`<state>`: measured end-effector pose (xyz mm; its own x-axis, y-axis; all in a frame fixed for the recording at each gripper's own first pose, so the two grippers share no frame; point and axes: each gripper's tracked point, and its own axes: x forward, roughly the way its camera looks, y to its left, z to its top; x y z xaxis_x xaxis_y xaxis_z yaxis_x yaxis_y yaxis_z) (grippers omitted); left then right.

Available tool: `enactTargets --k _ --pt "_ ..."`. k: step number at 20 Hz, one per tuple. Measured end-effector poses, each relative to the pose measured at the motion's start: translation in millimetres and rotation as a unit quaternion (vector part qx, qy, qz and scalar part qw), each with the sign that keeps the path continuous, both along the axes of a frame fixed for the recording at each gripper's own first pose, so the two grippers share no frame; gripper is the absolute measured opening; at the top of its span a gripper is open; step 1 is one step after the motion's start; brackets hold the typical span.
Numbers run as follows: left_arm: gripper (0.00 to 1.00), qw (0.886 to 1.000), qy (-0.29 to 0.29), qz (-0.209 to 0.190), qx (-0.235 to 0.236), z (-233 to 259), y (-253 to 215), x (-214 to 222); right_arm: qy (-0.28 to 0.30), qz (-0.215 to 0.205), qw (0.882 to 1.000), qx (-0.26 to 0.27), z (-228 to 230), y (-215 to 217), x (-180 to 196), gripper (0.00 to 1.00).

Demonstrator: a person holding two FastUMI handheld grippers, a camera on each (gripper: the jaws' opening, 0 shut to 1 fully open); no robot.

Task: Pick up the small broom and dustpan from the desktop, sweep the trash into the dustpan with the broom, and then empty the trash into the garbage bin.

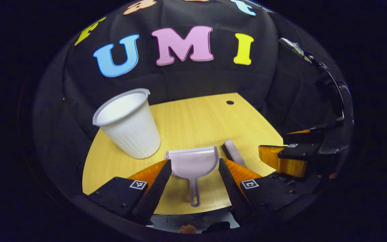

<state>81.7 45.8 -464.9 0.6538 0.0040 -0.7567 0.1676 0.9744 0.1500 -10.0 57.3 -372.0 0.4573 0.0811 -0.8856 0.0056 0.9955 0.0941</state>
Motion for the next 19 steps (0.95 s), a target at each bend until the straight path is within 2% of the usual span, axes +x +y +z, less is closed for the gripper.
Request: enactTargets --k 1,2,3,4,5,7,9,11,13,15,16,19 --pt "0.84 1.000 -0.030 -0.005 -0.004 17 1 -4 -0.027 -0.005 1.000 0.001 17 0 -1 1.00" --pt "0.84 0.998 -0.059 -0.009 -0.010 27 2 -1 -0.060 -0.011 0.998 -0.001 35 -4 -2 1.00" --pt "0.84 0.996 -0.084 -0.010 -0.017 34 5 -2 -0.098 -0.018 0.995 -0.006 57 -7 -1 0.94" --pt "0.84 0.994 -0.111 -0.008 -0.025 35 3 -5 -0.139 -0.024 0.990 -0.010 68 -7 -1 1.00" --pt "0.84 0.990 -0.135 -0.003 -0.036 43 4 -10 -0.179 -0.027 0.983 -0.018 80 -8 -2 1.00" --pt "0.84 0.983 -0.175 0.029 -0.054 45 7 -7 -0.267 -0.028 0.963 -0.035 102 -8 -12 1.00" --pt "0.84 0.971 -0.223 0.052 -0.064 60 10 -8 -0.353 -0.035 0.933 -0.057 116 -6 -27 0.99" --pt "0.83 0.957 -0.276 0.070 -0.051 77 10 -13 -0.391 -0.045 0.918 -0.050 115 -3 -29 0.99" --pt "0.82 0.947 -0.313 0.070 -0.028 87 5 -18 -0.421 -0.050 0.905 -0.042 117 -9 -29 1.00" --pt "0.82 0.941 -0.333 0.061 0.003 89 6 -17 -0.448 -0.046 0.892 -0.043 117 -11 -30 0.99" --pt "0.82 0.938 -0.342 0.058 0.007 100 8 -19 -0.454 -0.044 0.889 -0.044 117 -11 -30 0.94" --pt "0.82 0.936 -0.347 0.050 -0.022 121 1 -23 -0.467 -0.038 0.882 -0.044 123 -10 -32 0.94"
